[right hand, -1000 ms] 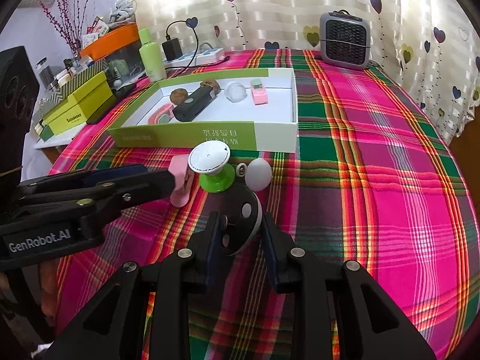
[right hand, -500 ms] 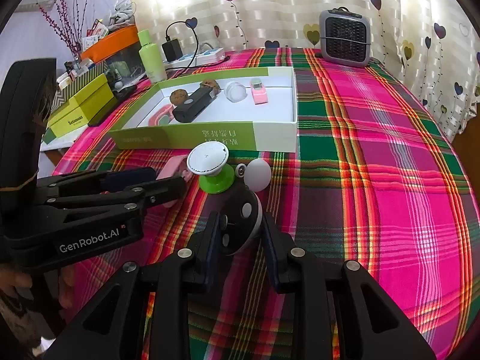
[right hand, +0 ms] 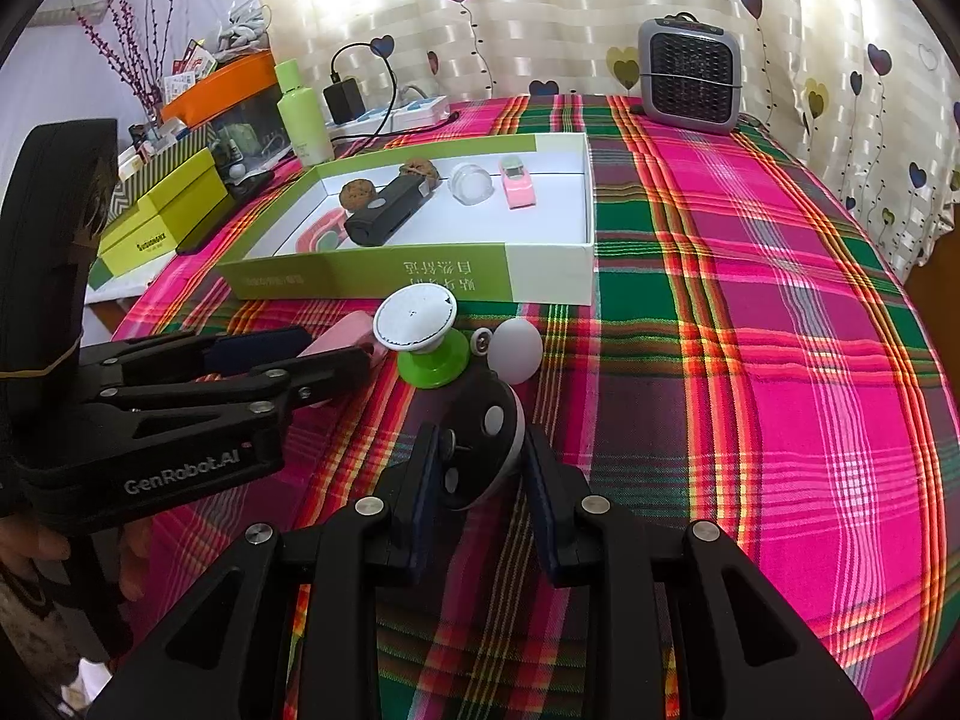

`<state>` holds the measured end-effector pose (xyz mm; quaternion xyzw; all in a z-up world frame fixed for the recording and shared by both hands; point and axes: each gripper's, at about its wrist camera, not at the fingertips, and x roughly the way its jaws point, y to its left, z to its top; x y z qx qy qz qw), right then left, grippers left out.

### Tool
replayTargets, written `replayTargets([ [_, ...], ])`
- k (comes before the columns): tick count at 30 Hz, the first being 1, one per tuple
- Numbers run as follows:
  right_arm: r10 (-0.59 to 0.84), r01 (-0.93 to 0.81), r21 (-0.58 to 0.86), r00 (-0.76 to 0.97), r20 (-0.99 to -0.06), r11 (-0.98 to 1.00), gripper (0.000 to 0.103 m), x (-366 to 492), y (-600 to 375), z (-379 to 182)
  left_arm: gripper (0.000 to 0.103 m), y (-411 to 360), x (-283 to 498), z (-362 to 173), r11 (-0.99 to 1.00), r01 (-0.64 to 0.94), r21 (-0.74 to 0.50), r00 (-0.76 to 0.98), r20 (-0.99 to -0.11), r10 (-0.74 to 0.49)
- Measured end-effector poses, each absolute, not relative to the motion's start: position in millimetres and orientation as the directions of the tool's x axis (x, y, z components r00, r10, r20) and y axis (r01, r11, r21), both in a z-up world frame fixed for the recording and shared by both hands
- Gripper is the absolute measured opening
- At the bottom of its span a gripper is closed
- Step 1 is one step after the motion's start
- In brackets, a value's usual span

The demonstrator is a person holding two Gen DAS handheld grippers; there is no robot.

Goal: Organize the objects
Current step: 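Grasp the pink cylinder with the left gripper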

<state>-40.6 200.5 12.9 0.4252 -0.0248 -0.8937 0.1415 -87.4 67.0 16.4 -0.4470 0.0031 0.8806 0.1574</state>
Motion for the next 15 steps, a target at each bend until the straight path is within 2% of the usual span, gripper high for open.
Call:
replayTargets([
  [7,-0.276,0.232,0.167,-0.598,-0.753,-0.958,0.028,-40.6,200.7,13.1,0.044,73.1,-90.0,15.6,-0.951,-0.295,-0.096,-0.570,-0.781,0.256],
  [11,-0.278,0.232,0.170,-0.597,-0.752,-0.958,0.028,-40.8,200.7,13.2,0.033,72.8,-91.1,15.4,-0.954,-0.287,-0.086,-0.576,-0.780,0.244],
  [15,-0.277,0.232,0.169,-0.598,-0.752,-0.958,0.028,-40.9,200.9,13.2,0.031,71.6,-92.1,15.6,-0.955,-0.284,-0.085,-0.577,-0.780,0.242],
])
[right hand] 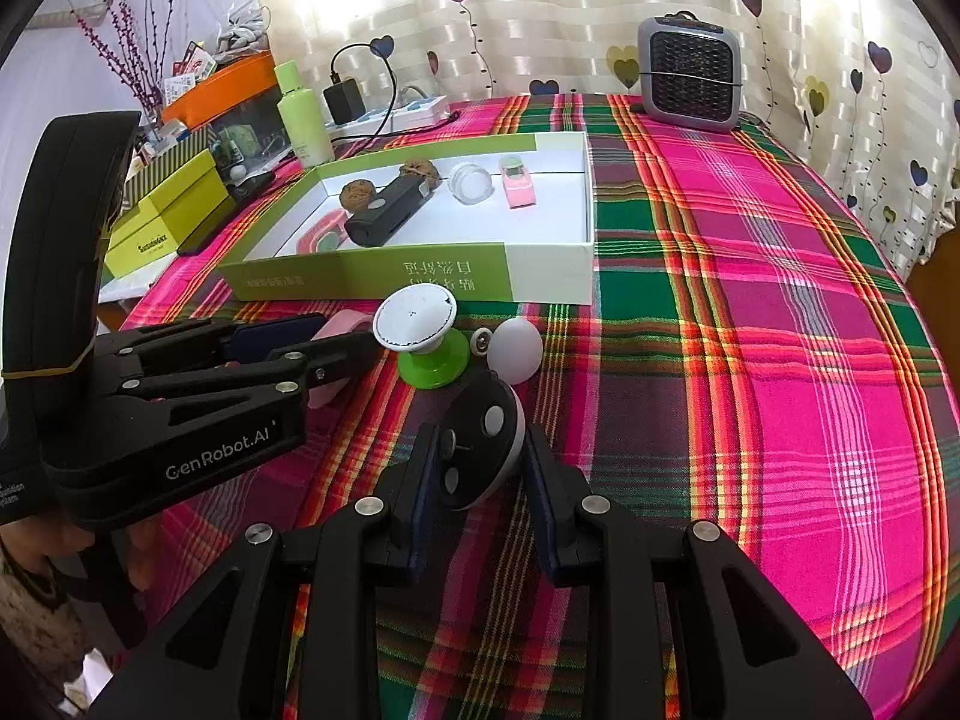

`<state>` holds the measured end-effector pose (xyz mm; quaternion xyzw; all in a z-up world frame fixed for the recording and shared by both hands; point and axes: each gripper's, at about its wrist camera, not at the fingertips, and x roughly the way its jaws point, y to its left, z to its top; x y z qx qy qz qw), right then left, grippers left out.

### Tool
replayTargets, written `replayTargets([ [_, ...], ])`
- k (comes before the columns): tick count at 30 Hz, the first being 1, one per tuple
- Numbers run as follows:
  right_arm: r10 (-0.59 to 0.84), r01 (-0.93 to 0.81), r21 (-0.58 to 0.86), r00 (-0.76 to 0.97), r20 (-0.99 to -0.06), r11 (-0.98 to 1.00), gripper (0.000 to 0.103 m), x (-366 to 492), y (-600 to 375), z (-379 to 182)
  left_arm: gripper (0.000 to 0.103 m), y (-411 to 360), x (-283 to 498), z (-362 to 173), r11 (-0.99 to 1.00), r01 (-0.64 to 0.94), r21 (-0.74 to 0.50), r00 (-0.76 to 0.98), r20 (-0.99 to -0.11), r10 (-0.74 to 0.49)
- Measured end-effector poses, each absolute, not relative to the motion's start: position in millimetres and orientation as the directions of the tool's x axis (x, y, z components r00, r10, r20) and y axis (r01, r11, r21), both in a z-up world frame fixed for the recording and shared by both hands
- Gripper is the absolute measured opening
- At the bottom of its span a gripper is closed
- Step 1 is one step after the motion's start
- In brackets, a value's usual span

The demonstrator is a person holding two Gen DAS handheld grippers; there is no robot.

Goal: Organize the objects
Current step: 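Grasp the pink cylinder with the left gripper, then carry the pink cylinder and the black oval device over the box with both grippers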

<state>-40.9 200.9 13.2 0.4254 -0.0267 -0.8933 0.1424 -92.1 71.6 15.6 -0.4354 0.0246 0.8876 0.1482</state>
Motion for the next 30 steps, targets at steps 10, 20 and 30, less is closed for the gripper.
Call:
replayTargets([
  [10,-0.278,0.232,0.170,-0.597,-0.752,-0.958,0.028,-41.0,200.7,13.4,0.016,70.4,-92.5,16.3,-0.955,-0.282,-0.095,-0.575,-0.780,0.247],
  [20,-0.270,0.230,0.160,-0.601,-0.752,-0.960,0.028,-40.6,200.2,13.7,0.016,69.9,-91.2,16.0,-0.954,-0.284,-0.093,-0.575,-0.779,0.248],
  [30,-0.276,0.234,0.165,-0.607,-0.746,-0.958,0.028,-39.6,199.9,15.4,0.016,70.3,-85.7,20.0,-0.956,-0.279,-0.088,-0.589,-0.771,0.243],
])
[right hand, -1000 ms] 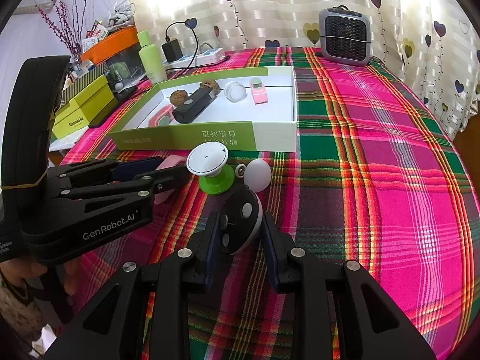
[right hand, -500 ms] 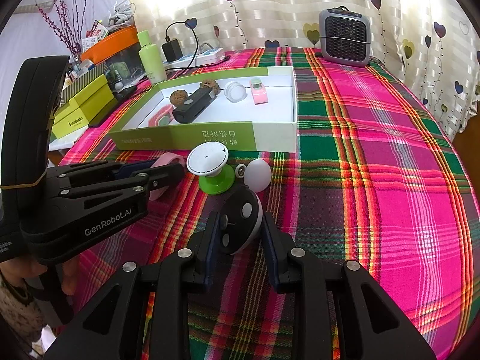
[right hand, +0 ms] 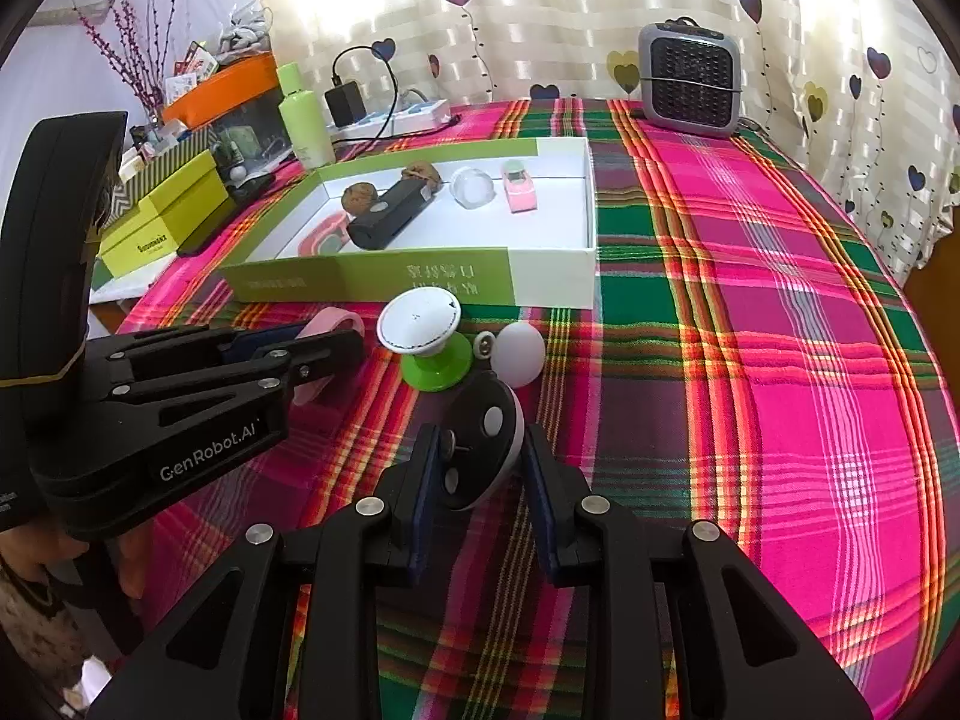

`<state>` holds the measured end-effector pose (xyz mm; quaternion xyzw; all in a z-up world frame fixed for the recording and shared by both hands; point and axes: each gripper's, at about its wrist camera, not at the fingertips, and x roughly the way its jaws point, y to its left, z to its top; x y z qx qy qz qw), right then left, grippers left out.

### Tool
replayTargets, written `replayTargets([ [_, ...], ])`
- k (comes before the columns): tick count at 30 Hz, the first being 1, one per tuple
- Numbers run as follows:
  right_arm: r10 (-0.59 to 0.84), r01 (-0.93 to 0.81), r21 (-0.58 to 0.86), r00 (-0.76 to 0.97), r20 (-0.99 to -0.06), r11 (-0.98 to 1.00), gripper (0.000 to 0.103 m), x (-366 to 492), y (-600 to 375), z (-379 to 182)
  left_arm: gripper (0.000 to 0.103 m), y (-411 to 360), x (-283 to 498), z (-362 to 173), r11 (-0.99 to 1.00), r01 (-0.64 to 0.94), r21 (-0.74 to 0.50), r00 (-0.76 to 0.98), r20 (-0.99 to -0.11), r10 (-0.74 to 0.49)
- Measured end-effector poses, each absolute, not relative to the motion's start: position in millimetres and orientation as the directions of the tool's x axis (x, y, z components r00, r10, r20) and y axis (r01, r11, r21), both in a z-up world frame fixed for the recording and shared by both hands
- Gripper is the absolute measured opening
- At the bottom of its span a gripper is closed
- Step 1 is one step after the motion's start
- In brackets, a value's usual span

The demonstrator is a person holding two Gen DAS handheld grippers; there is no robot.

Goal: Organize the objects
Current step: 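Carry the pink cylinder and the black oval device over the box with both grippers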

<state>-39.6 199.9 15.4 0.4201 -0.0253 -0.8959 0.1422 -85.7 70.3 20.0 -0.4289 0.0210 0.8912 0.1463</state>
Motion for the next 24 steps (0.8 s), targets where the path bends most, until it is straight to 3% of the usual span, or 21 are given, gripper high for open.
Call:
replayTargets([
  [24,-0.320,0.277,0.180,-0.628,-0.710,-0.944,0.028,-31.9,193.4,36.1,0.016,56.3,-72.3,39.5,-0.960,-0.261,-0.101,-0.627,-0.739,0.249],
])
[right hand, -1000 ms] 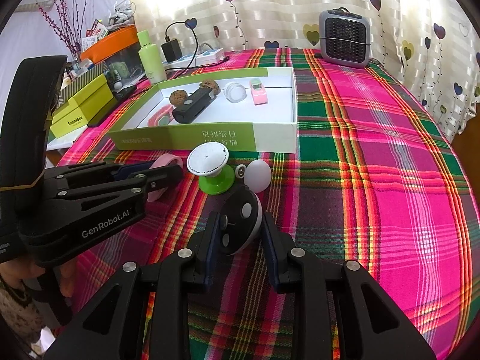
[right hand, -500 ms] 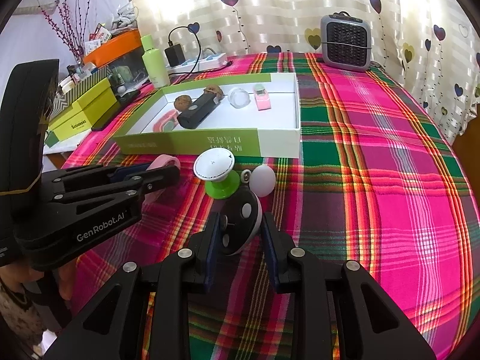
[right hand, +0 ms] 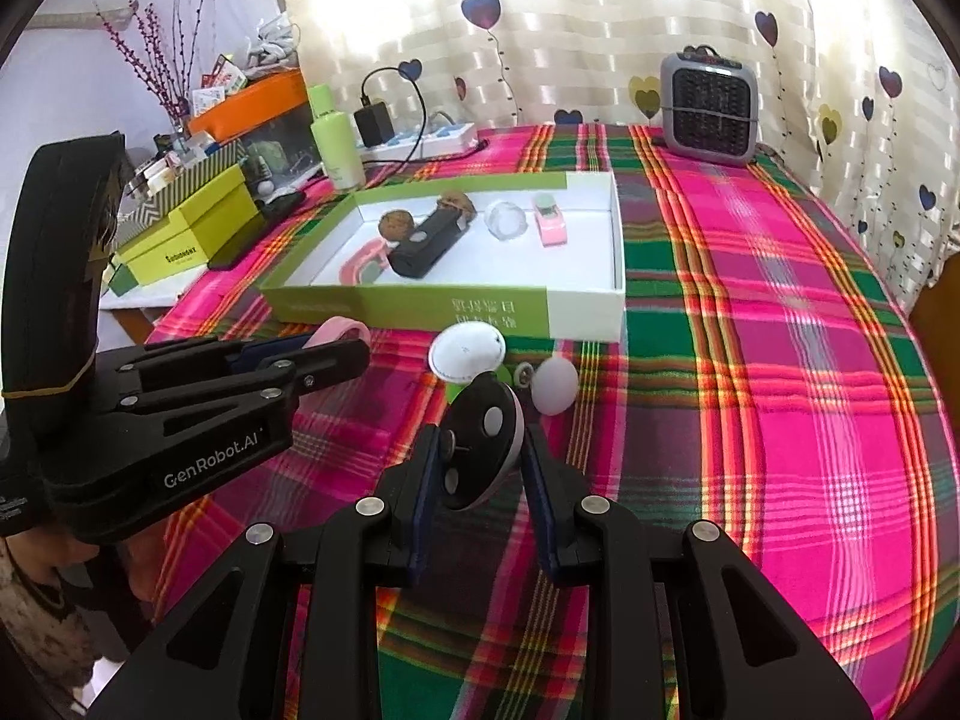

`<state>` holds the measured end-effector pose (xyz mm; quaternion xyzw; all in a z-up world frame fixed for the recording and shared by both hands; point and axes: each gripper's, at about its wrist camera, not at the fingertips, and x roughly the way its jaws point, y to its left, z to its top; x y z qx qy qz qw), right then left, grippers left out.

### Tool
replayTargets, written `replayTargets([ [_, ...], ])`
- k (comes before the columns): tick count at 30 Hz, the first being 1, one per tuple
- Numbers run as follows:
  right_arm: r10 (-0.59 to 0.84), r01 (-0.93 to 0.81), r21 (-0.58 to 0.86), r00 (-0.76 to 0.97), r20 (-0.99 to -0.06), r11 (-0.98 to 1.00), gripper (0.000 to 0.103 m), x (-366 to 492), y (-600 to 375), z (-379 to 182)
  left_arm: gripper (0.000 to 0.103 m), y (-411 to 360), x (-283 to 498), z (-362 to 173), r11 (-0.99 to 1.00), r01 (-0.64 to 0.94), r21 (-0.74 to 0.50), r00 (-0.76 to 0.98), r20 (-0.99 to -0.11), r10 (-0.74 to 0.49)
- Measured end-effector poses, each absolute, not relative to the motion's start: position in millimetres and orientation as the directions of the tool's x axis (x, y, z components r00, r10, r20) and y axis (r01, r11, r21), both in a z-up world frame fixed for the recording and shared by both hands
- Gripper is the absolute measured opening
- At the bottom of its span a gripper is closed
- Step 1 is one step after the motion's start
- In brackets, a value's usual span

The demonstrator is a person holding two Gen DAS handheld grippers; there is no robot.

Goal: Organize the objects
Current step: 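Carry the pink cylinder and the black oval device over the box with both grippers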

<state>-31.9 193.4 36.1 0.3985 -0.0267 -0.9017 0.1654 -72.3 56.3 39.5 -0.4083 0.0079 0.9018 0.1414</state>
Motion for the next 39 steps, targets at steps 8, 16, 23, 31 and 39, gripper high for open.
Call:
replayTargets([
  [8,-0.331,0.289,0.182,-0.642,-0.691,-0.940,0.028,-32.7,192.6,46.7,0.016,47.8,-68.8,50.3,-0.963,-0.246,-0.106,-0.646,-0.723,0.245],
  [16,-0.344,0.301,0.188,-0.641,-0.686,-0.935,0.028,-40.1,191.0,51.5,0.016,40.9,-71.8,57.5,-0.968,-0.225,-0.111,-0.657,-0.716,0.235],
  [23,-0.353,0.314,0.185,-0.646,-0.677,-0.931,0.028,-52.4,189.0,59.2,0.016,34.2,-80.5,62.6,-0.972,-0.205,-0.116,-0.666,-0.711,0.226],
  [31,-0.361,0.320,0.191,-0.640,-0.679,-0.928,0.028,-69.2,187.9,61.5,0.016,28.6,-94.2,65.8,-0.974,-0.187,-0.128,-0.670,-0.708,0.222],
  [39,-0.357,0.316,0.190,-0.643,-0.678,-0.929,0.028,-92.7,191.0,64.2,0.016,26.2,-111.3,65.8,-0.976,-0.176,-0.129,-0.669,-0.712,0.215],
])
